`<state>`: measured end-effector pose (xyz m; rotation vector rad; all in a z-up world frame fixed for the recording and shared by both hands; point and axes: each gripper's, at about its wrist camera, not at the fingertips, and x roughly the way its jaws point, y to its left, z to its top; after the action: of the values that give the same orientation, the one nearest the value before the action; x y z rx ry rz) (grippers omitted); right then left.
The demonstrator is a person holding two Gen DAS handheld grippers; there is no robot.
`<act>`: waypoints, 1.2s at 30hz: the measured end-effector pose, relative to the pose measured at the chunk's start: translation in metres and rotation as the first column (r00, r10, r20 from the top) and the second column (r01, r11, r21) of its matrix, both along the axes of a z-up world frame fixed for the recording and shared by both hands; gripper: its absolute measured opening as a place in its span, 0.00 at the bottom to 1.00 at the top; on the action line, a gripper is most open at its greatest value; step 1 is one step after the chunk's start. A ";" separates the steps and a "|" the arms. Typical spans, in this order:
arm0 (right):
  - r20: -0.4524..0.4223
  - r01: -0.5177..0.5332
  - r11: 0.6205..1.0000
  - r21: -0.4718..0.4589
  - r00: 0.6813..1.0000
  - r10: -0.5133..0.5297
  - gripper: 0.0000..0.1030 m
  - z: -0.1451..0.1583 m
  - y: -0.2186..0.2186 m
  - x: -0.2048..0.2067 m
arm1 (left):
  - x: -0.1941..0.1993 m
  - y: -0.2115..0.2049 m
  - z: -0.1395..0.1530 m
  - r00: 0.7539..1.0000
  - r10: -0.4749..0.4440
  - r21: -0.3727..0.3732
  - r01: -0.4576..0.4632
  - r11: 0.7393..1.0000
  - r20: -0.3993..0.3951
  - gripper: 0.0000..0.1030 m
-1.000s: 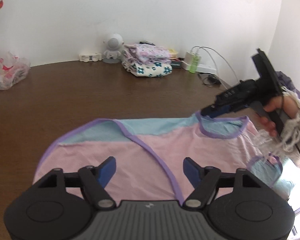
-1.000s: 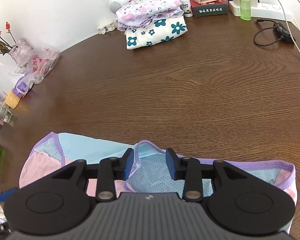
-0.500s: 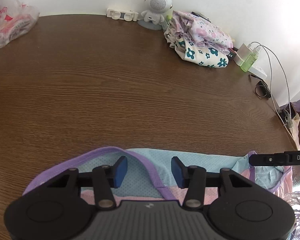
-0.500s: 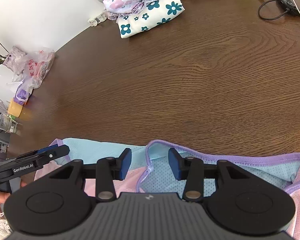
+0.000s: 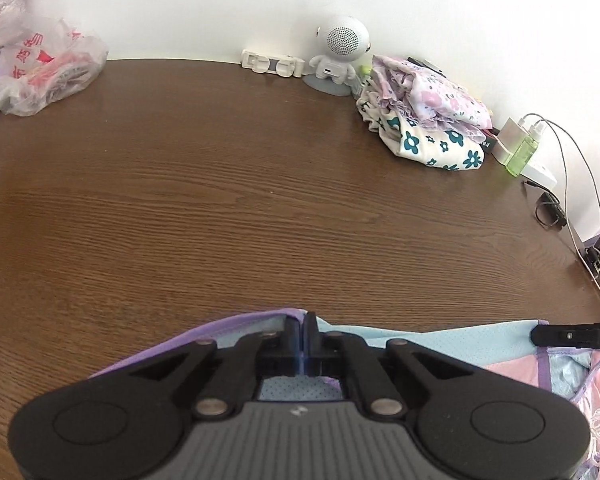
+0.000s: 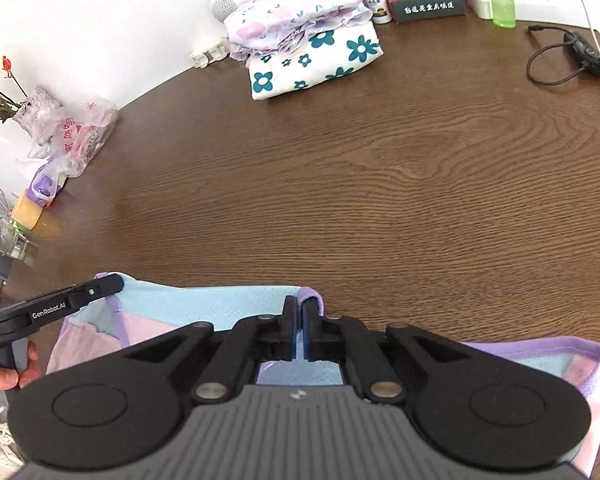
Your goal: Fold clothes
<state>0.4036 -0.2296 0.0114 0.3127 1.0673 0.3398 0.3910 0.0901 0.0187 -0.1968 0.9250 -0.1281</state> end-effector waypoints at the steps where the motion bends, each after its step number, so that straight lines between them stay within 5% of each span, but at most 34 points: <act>1: -0.001 0.004 1.000 0.003 1.000 -0.004 0.02 -0.002 -0.001 0.001 | 0.000 0.000 -0.002 1.000 0.008 -0.005 -0.008 1.000 0.003 0.01; 5: 0.003 0.003 0.999 0.046 1.000 -0.003 0.06 -0.009 -0.002 0.003 | -0.001 0.004 -0.001 0.999 0.039 -0.052 -0.039 0.998 0.002 0.09; 7: 0.002 0.008 0.998 0.070 1.000 -0.008 0.16 -0.009 -0.004 0.002 | -0.005 0.007 0.001 0.999 0.041 -0.077 -0.040 0.996 0.006 0.29; 9: 0.011 0.018 0.997 0.075 1.000 -0.019 0.23 -0.005 -0.007 -0.002 | -0.022 0.003 0.006 1.000 0.004 -0.053 -0.002 0.999 0.031 0.34; 17: 0.038 -0.027 0.999 0.028 0.999 0.026 0.23 0.008 -0.021 -0.041 | -0.089 -0.011 0.027 0.981 -0.150 0.054 0.144 0.988 0.123 0.30; 26: 0.085 -0.124 0.992 -0.005 0.989 0.123 0.28 0.002 0.008 -0.057 | -0.202 -0.060 0.016 0.911 -0.381 0.130 0.363 0.923 0.160 0.26; 29: 0.077 -0.104 0.995 -0.005 0.992 0.104 0.28 -0.006 0.009 -0.051 | -0.221 -0.066 0.007 0.902 -0.403 0.139 0.384 0.913 0.155 0.14; 32: 0.063 -0.107 0.994 0.006 0.992 0.106 0.04 -0.011 0.006 -0.052 | -0.230 -0.068 0.001 0.899 -0.411 0.131 0.394 0.910 0.150 0.08; 36: 0.064 -0.074 0.996 -0.042 0.995 0.076 0.03 -0.010 -0.004 -0.059 | -0.242 -0.070 -0.008 0.896 -0.420 0.121 0.406 0.906 0.142 0.08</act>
<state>0.3445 -0.2333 0.0015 0.2252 1.0222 0.3931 0.1493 0.0201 0.0106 0.0964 0.7933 -0.4914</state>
